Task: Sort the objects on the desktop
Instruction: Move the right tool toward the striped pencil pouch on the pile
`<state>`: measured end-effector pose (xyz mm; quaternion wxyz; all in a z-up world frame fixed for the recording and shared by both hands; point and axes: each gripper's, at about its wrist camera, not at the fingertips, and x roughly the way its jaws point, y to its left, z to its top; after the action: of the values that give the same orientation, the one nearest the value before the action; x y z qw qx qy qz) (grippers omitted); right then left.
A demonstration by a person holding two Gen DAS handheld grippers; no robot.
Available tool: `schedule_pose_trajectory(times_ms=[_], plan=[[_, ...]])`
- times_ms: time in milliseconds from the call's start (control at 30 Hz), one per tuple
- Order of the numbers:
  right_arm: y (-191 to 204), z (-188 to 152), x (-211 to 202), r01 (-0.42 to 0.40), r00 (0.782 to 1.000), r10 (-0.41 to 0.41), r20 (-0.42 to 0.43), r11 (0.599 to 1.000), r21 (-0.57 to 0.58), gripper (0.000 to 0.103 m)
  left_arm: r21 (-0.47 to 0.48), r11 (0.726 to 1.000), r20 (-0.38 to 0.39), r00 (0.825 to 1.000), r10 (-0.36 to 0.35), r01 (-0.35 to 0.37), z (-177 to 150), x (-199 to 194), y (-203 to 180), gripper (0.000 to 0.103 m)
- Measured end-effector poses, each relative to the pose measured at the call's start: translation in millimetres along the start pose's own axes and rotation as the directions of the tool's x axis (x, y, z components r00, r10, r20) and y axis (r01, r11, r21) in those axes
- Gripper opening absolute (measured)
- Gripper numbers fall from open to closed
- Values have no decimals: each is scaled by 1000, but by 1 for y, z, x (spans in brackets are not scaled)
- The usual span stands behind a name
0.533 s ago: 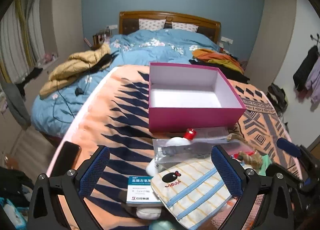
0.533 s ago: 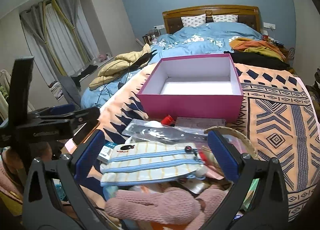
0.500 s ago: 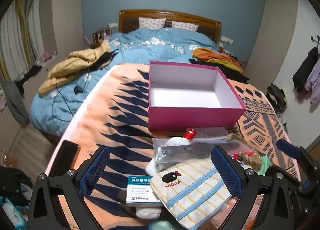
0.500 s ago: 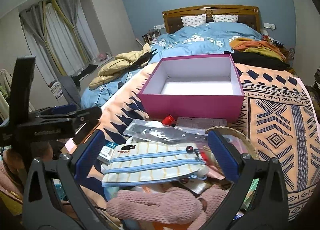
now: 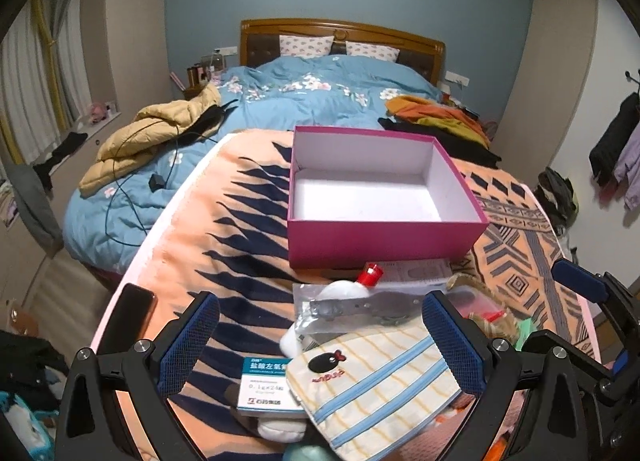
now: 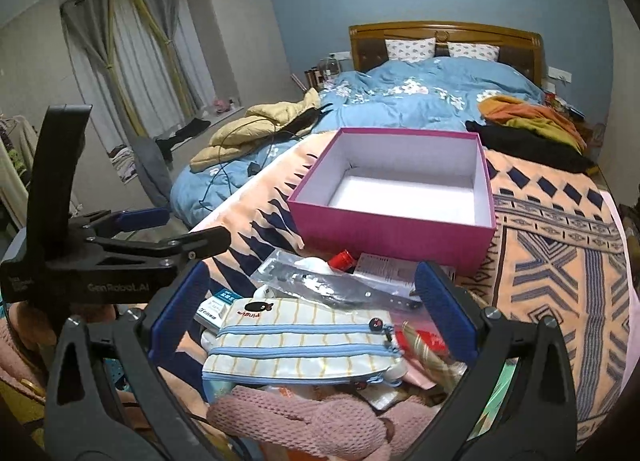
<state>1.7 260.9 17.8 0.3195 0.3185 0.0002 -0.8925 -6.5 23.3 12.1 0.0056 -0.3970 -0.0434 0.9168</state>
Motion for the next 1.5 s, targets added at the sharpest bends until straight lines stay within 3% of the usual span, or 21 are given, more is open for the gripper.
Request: schedule_pose_trajectory(times_ms=[567, 1500], plan=[[-29, -2, -1, -58, 998, 57, -26, 998, -2, 103, -31, 996, 1, 996, 89, -89, -8, -1, -16, 103], [-19, 11, 34, 3, 997, 0, -82, 1000, 31, 103, -8, 998, -21, 998, 58, -58, 10, 24, 7, 103]])
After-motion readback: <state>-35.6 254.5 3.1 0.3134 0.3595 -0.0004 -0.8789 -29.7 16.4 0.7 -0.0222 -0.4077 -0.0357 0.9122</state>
